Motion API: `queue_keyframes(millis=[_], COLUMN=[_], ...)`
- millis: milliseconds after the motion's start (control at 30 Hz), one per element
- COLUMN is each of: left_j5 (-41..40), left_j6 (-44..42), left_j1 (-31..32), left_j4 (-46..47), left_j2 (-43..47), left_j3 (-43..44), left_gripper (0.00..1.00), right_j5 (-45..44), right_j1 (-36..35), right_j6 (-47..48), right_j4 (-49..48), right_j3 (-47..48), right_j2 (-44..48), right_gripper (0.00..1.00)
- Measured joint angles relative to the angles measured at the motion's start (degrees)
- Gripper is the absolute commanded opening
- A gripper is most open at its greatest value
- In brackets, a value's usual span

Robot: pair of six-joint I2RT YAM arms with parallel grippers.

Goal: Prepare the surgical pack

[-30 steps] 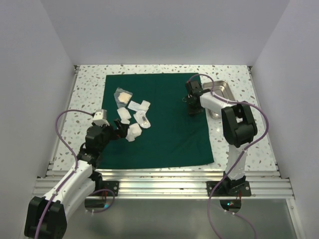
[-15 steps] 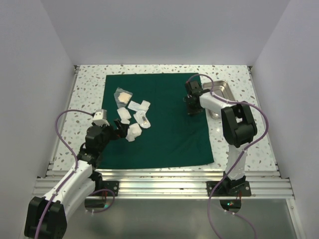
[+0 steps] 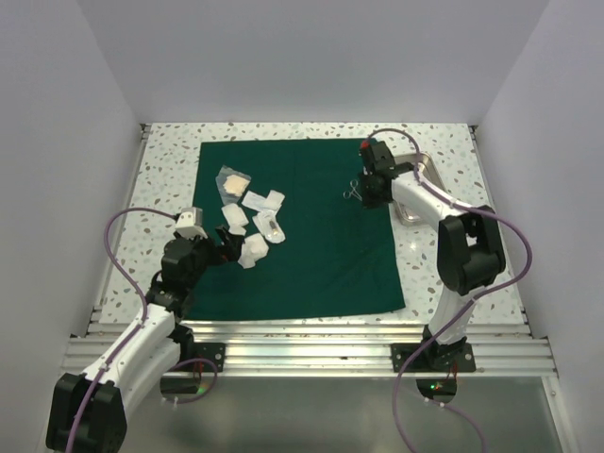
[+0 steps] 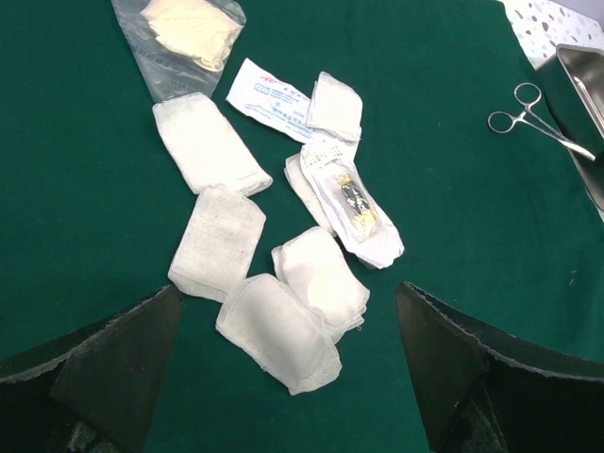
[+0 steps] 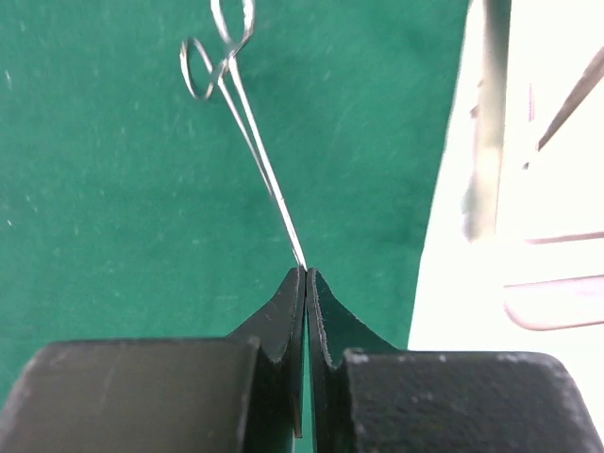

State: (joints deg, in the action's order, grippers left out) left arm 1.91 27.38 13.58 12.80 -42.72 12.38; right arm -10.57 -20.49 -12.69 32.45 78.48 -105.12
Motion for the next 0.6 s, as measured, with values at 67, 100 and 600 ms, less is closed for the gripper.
queue_keyframes(millis=[67, 100, 600], left_j5=[0.0, 0.0, 12.2], left_j6=[0.0, 0.0, 1.5], left_j1=[0.0, 0.0, 6.8], left_j4=[0.0, 0.0, 5.9], left_j2=[0.0, 0.0, -28.4], left_j3=[0.0, 0.0, 17.4], left_gripper=[1.0, 1.0, 1.0], right_j5=[0.0, 0.1, 4.3], right_j1=[0.7, 1.2, 3.4], right_j6=[0.4, 0.6, 2.5], right_j4=[0.6, 0.8, 0.8], right_j3=[1.2, 1.7, 0.6], right_j2=[0.1, 0.1, 0.5], right_gripper=[0.0, 0.0, 0.0])
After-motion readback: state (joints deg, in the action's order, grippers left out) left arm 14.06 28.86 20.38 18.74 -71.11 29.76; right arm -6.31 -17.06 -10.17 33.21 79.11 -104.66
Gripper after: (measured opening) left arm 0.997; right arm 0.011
